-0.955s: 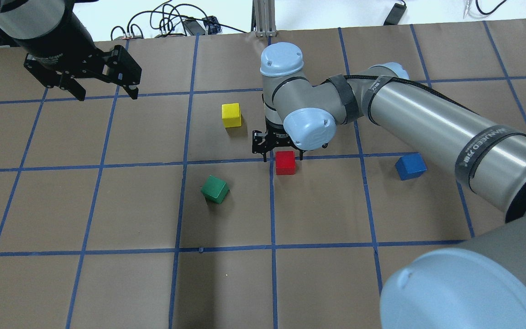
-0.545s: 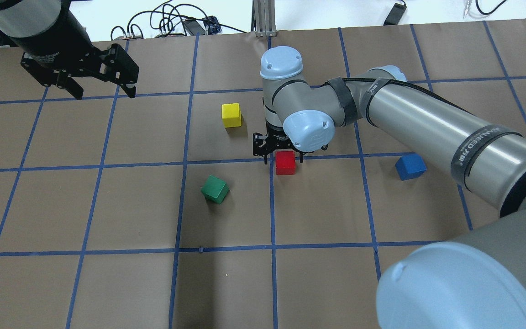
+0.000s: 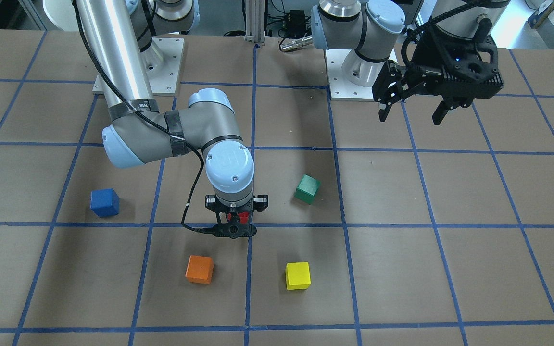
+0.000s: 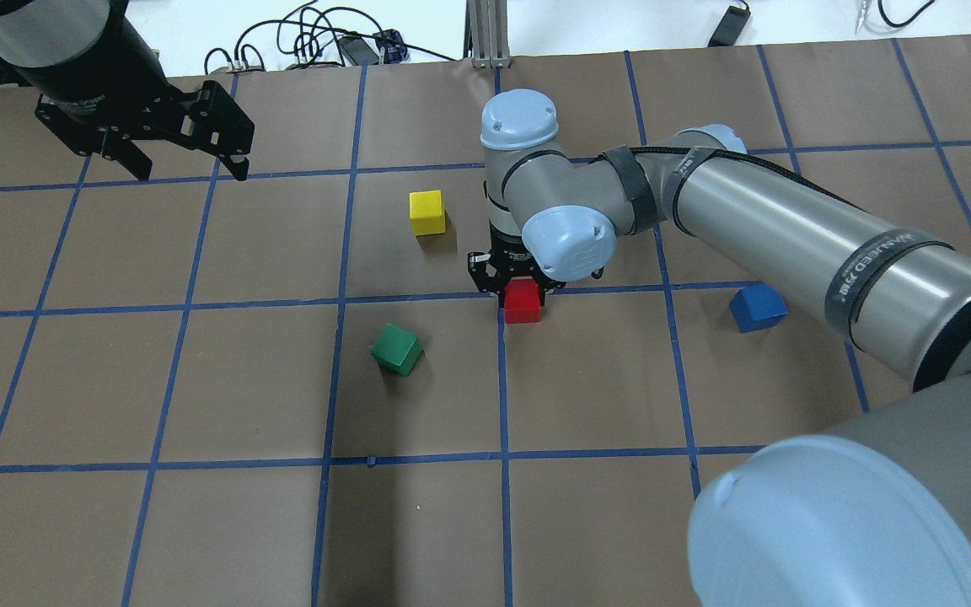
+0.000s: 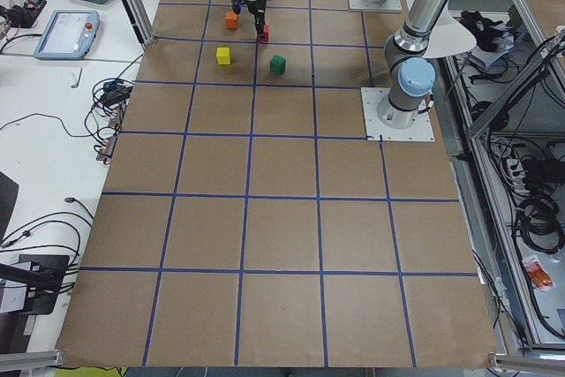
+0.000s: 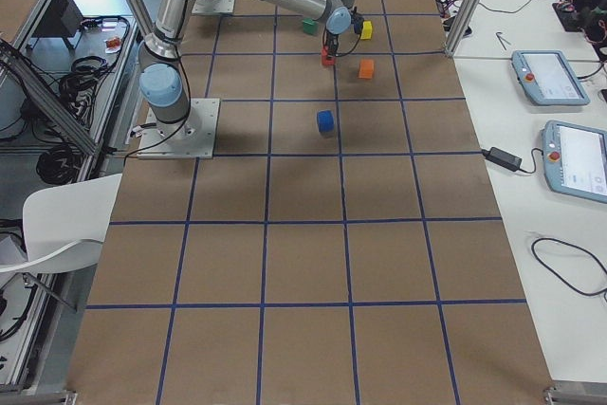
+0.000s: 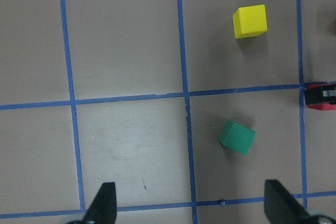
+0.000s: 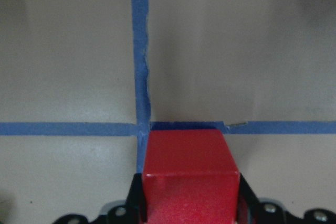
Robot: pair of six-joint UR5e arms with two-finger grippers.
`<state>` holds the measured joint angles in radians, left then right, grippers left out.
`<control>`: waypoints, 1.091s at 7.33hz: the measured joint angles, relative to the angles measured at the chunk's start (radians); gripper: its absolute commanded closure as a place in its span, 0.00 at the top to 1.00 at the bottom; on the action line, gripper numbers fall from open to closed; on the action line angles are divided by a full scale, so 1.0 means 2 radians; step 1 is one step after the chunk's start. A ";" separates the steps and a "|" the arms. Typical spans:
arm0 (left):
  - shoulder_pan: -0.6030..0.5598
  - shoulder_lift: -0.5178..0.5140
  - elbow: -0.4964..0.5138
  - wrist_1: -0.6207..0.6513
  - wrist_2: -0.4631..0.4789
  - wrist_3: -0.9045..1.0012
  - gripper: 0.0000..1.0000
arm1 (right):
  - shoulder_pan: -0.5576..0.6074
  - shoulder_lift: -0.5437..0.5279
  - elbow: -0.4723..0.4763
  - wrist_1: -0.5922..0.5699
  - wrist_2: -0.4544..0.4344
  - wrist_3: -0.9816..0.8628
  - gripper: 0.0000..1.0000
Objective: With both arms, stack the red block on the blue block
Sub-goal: 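Lift the red cube with the right gripper and carry it over the blue cube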
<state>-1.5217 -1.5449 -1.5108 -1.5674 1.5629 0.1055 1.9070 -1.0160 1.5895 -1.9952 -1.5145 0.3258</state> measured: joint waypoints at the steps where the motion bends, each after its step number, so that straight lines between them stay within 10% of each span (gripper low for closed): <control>1: 0.000 0.000 0.000 0.000 0.000 0.000 1.00 | -0.001 -0.001 -0.002 0.001 0.001 0.000 0.00; 8: -0.001 0.003 -0.006 -0.001 0.000 0.000 1.00 | -0.124 -0.081 -0.056 0.147 -0.006 -0.063 0.00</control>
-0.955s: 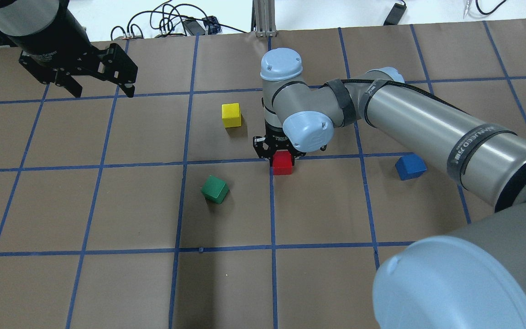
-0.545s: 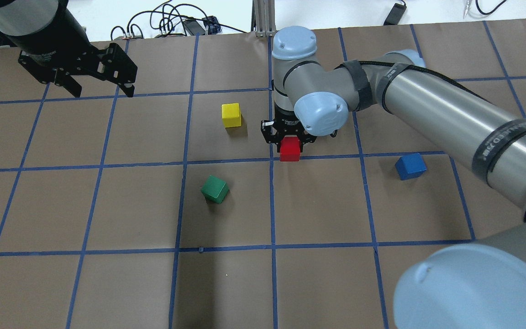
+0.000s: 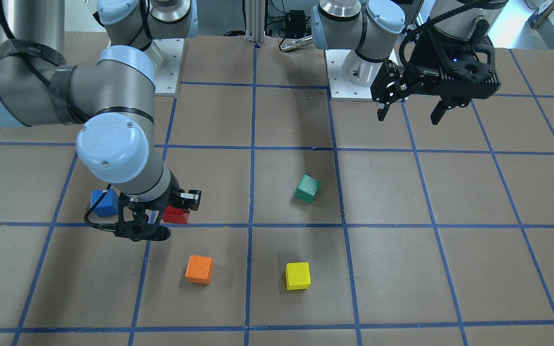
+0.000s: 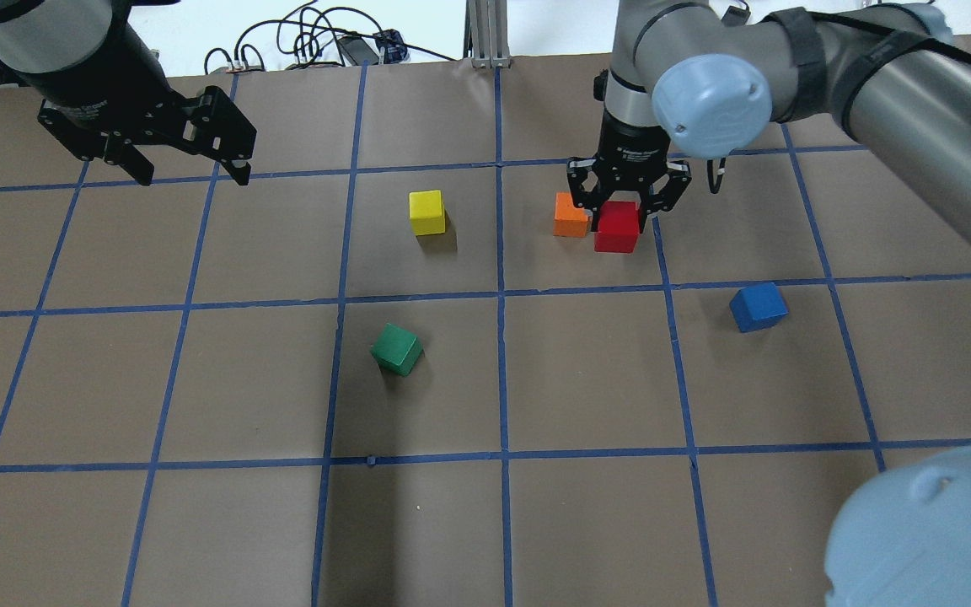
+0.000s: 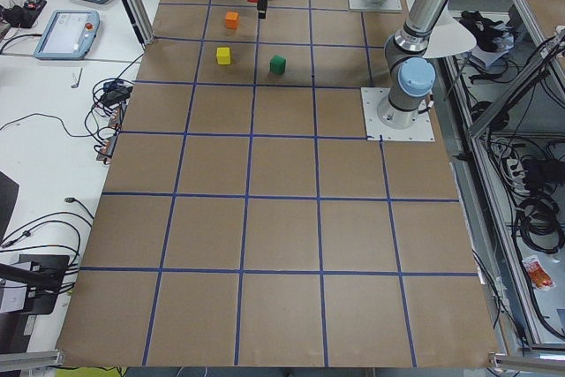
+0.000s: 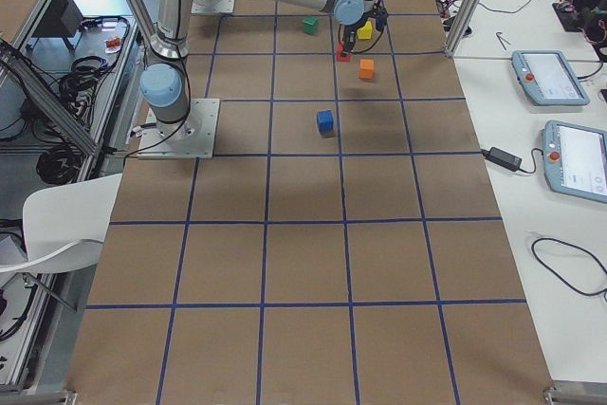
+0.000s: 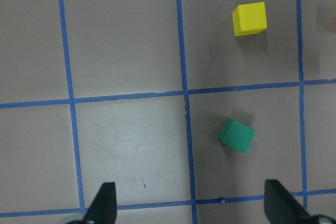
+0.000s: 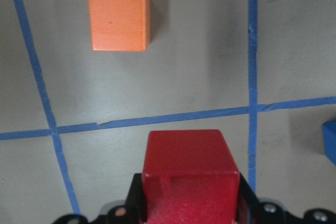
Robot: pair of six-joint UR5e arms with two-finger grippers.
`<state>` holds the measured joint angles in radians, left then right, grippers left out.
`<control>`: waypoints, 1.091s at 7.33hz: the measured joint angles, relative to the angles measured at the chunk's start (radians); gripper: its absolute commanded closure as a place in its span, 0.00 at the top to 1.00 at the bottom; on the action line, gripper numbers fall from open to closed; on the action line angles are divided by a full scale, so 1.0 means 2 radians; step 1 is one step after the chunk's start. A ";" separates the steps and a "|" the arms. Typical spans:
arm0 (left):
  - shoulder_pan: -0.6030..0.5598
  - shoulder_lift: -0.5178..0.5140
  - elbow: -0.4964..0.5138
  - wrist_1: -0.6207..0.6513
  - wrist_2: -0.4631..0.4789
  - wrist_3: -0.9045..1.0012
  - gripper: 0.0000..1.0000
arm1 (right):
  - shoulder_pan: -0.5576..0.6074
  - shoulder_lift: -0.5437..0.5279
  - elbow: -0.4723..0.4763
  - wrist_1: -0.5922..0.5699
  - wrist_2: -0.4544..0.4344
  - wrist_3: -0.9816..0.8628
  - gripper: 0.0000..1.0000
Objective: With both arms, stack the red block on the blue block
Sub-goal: 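Lift the red cube with the right gripper and carry it over the blue cube, then lower the red cube onto the blue cube with the right gripper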
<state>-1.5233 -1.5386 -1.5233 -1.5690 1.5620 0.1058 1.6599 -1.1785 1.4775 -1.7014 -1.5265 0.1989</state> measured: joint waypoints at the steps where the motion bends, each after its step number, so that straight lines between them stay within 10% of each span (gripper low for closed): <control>1: 0.000 0.001 -0.002 -0.001 0.000 0.000 1.00 | -0.023 -0.006 0.002 0.007 -0.001 -0.024 0.00; 8: -0.001 0.003 0.002 -0.008 0.000 0.001 1.00 | -0.127 -0.037 0.075 0.008 -0.045 -0.212 0.00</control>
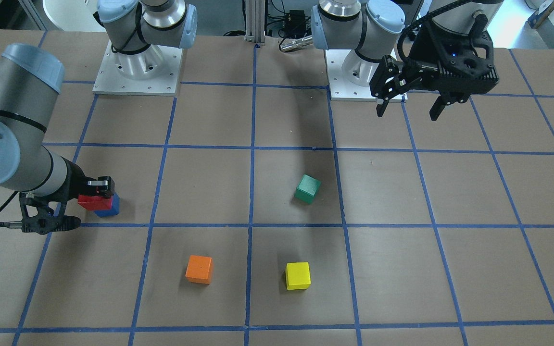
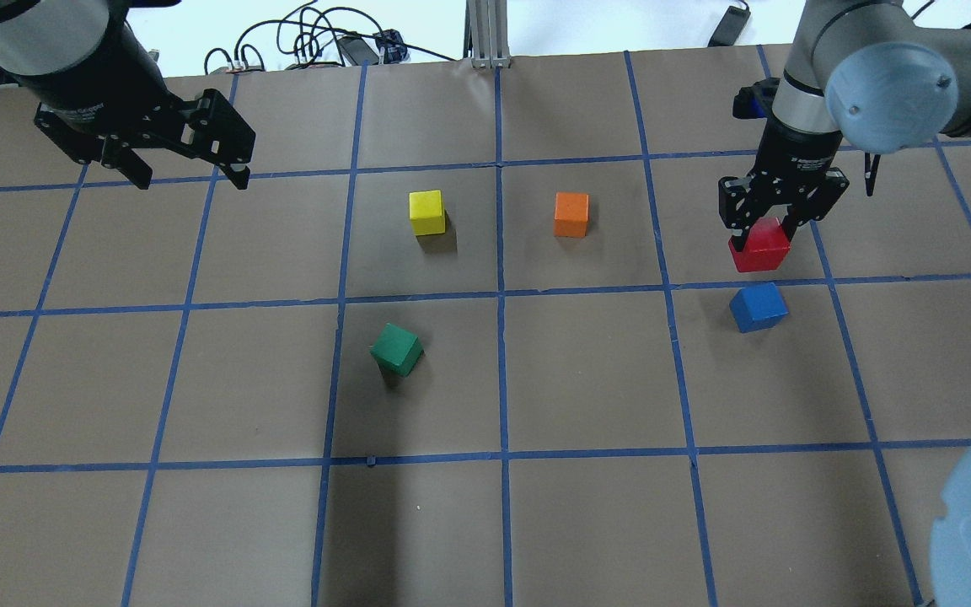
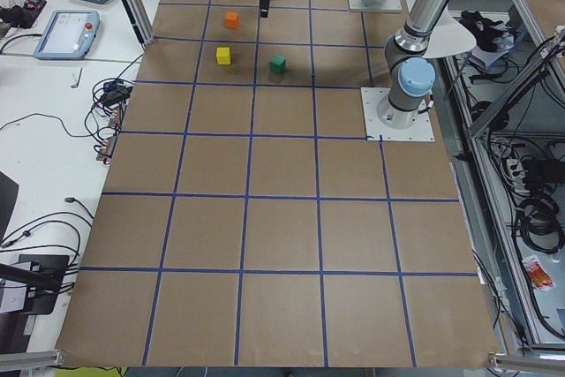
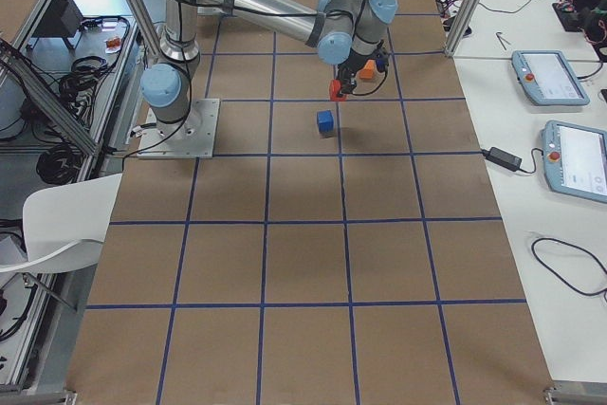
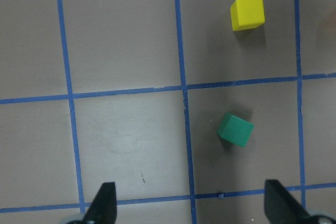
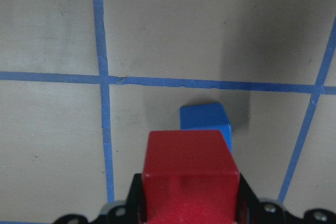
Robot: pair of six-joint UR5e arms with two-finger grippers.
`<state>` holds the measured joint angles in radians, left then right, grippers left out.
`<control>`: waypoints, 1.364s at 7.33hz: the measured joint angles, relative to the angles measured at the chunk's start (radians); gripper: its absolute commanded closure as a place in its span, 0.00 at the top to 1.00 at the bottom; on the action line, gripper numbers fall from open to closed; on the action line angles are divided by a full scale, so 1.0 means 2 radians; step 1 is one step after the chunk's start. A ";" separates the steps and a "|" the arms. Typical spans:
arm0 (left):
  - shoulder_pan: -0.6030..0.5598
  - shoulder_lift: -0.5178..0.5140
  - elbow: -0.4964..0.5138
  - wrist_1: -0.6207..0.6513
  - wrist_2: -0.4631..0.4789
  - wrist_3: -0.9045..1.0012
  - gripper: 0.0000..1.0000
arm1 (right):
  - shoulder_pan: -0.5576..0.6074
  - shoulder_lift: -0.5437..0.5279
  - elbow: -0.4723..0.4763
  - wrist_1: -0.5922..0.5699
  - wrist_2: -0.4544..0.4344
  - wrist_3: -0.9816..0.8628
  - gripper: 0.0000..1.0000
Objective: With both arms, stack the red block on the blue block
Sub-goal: 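Lower the red cube onto the blue cube with the right gripper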
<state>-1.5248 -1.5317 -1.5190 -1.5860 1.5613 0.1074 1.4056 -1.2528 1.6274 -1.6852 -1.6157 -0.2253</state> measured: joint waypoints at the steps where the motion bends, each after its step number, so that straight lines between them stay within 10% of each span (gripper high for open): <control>1: 0.000 -0.001 0.001 0.000 0.000 0.000 1.00 | -0.013 -0.005 0.023 -0.026 0.000 -0.025 0.00; 8: 0.000 -0.002 0.006 0.000 -0.002 0.000 1.00 | -0.028 -0.024 0.110 -0.120 0.002 -0.057 0.00; 10: 0.000 0.000 0.006 0.000 -0.002 0.000 1.00 | -0.028 -0.024 0.112 -0.121 0.002 -0.057 0.15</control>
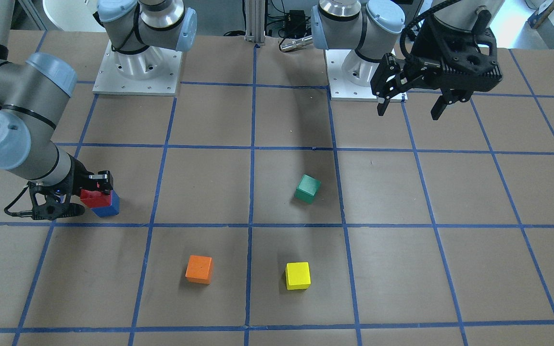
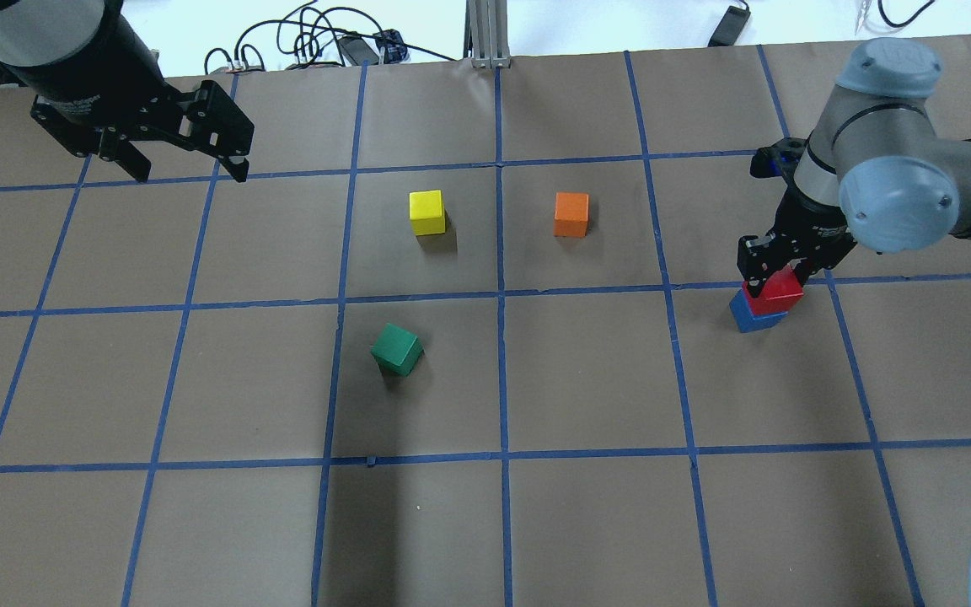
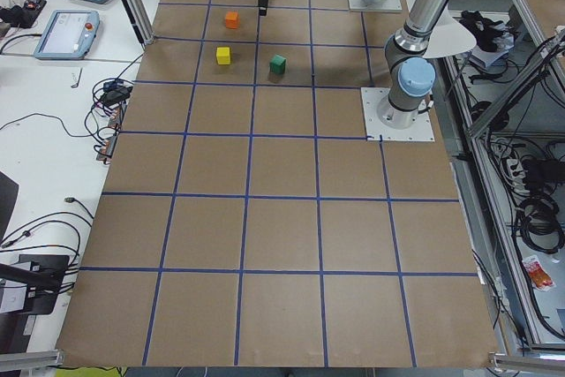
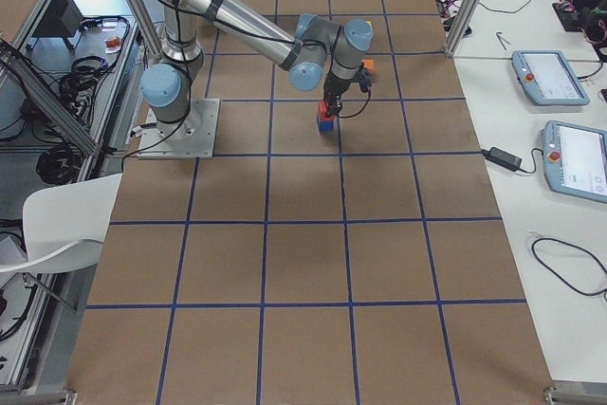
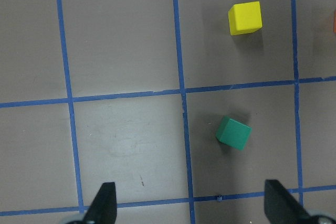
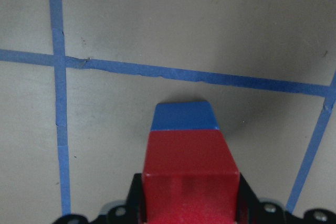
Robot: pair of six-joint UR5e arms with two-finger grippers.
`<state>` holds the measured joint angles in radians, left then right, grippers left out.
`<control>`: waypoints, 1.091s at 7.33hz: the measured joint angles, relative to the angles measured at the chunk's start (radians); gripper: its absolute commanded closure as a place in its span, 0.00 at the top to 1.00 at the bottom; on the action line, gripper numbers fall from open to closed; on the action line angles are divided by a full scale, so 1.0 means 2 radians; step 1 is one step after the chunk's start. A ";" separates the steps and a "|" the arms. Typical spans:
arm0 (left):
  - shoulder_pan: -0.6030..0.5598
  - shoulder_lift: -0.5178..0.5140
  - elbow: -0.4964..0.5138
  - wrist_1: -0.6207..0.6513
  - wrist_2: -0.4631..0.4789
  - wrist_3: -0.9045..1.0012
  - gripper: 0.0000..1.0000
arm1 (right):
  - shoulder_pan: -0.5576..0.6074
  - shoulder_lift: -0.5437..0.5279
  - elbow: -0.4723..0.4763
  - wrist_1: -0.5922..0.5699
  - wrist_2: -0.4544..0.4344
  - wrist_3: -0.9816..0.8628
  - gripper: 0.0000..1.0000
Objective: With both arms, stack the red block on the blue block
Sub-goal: 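Lower the red cube onto the blue cube with the right gripper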
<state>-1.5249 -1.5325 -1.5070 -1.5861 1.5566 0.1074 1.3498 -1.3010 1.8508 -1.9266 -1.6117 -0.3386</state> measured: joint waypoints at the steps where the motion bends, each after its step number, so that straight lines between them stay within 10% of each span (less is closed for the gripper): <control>1: 0.000 -0.001 0.000 0.000 0.000 0.000 1.00 | 0.000 0.000 0.001 0.000 0.000 0.000 0.23; 8: 0.001 0.000 -0.002 0.000 0.001 0.000 1.00 | 0.000 0.000 0.013 -0.014 -0.001 -0.001 0.93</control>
<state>-1.5234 -1.5317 -1.5103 -1.5867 1.5578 0.1074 1.3499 -1.3011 1.8765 -1.9539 -1.6137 -0.3406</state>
